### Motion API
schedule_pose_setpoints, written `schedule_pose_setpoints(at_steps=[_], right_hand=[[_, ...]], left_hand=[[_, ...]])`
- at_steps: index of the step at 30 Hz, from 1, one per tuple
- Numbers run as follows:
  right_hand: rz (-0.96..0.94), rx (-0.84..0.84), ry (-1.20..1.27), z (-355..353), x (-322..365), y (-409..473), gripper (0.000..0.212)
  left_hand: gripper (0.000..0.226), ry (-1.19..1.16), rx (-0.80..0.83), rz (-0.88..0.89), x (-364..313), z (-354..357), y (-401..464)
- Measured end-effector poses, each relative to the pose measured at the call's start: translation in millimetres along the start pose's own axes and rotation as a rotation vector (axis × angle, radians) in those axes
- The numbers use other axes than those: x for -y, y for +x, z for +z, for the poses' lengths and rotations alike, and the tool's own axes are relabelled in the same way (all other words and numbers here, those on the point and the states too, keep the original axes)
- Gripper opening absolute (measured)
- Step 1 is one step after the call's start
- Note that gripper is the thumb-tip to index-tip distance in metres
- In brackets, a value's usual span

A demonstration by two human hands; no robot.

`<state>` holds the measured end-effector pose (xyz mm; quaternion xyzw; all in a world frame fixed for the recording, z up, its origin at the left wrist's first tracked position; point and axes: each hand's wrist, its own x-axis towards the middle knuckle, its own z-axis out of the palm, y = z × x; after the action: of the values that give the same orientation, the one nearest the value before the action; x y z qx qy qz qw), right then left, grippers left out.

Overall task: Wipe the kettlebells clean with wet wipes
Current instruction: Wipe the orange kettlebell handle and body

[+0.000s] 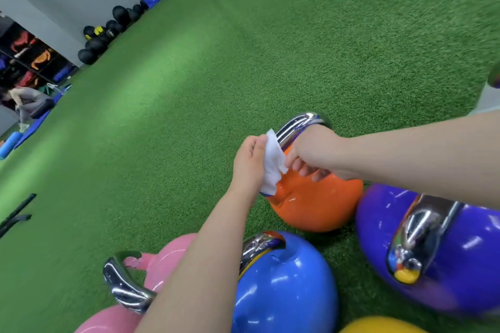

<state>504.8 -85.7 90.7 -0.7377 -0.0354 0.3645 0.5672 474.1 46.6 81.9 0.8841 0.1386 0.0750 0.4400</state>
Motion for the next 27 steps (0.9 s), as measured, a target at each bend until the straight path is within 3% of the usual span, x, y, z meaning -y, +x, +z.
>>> schedule_pose_setpoints(at_steps=[4,8,9,13,18,23,25,27], right_hand=[[-0.440,-0.254,-0.423,-2,23,-14,0.036],[-0.603,-0.319,-0.547,-8,36,-7,0.034],[-0.615,-0.323,-0.596,-10,37,-3,0.034],[-0.569,-0.396,-0.842,-26,33,8,0.040],[-0.382,-0.461,-0.764,-57,25,17,0.037],[-0.292,-0.479,-0.725,-76,17,18,0.043],[-0.293,-0.470,-0.722,-80,16,18,0.043],[-0.302,-0.458,-0.726,-81,15,17,0.043]], left_hand=[[0.022,-0.103,0.037,-0.108,8,-4,-11],[0.010,-0.038,0.275,-0.133,13,-19,-17],[0.016,-0.014,0.316,-0.148,17,-21,-15],[0.027,-0.031,0.370,-0.286,35,-19,-9],[0.016,-0.042,0.469,-0.353,42,-12,-11],[0.016,-0.062,0.335,-0.395,30,-9,-13],[0.018,0.041,0.256,-0.321,14,-8,-9],[0.016,0.328,0.250,-0.175,-4,-5,5]])
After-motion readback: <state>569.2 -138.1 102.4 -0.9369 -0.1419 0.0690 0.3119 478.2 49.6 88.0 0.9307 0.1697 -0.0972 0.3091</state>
